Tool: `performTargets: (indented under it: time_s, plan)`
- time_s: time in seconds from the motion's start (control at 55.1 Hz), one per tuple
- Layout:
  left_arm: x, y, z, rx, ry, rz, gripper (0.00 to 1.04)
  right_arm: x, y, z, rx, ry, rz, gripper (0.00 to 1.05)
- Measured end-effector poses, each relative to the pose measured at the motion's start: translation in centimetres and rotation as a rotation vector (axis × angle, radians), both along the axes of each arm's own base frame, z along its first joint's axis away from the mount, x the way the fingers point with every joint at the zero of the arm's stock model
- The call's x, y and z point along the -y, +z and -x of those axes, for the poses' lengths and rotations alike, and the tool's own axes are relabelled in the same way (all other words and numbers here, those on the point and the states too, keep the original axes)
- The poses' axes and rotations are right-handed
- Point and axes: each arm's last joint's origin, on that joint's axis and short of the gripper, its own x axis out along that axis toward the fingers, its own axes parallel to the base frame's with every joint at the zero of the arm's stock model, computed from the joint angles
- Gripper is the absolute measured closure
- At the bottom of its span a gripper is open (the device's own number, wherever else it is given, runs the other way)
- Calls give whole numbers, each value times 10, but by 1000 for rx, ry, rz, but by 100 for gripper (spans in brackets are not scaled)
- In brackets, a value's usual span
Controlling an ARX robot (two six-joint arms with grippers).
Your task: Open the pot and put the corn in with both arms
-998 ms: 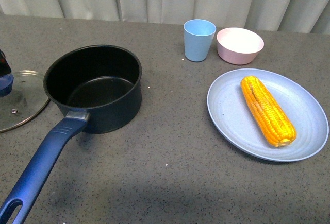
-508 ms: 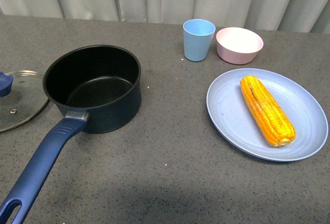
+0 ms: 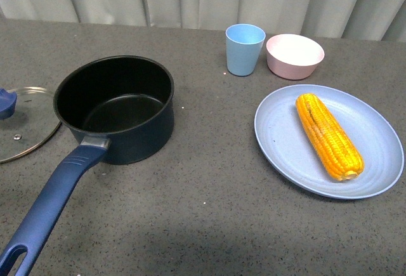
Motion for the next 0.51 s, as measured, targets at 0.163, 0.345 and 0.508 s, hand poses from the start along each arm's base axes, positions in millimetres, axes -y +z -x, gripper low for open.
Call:
performTargets:
  time_s: [0.163,0.345,0.508]
  plan:
    - [0,1,13,3,5,0,101,0,0,0,0,0,0,9]
    - [0,2,25,4,5,0,101,0,0,0,0,0,0,9]
    - [0,6,32,21,4,0,101,0,0,0,0,0,0,9]
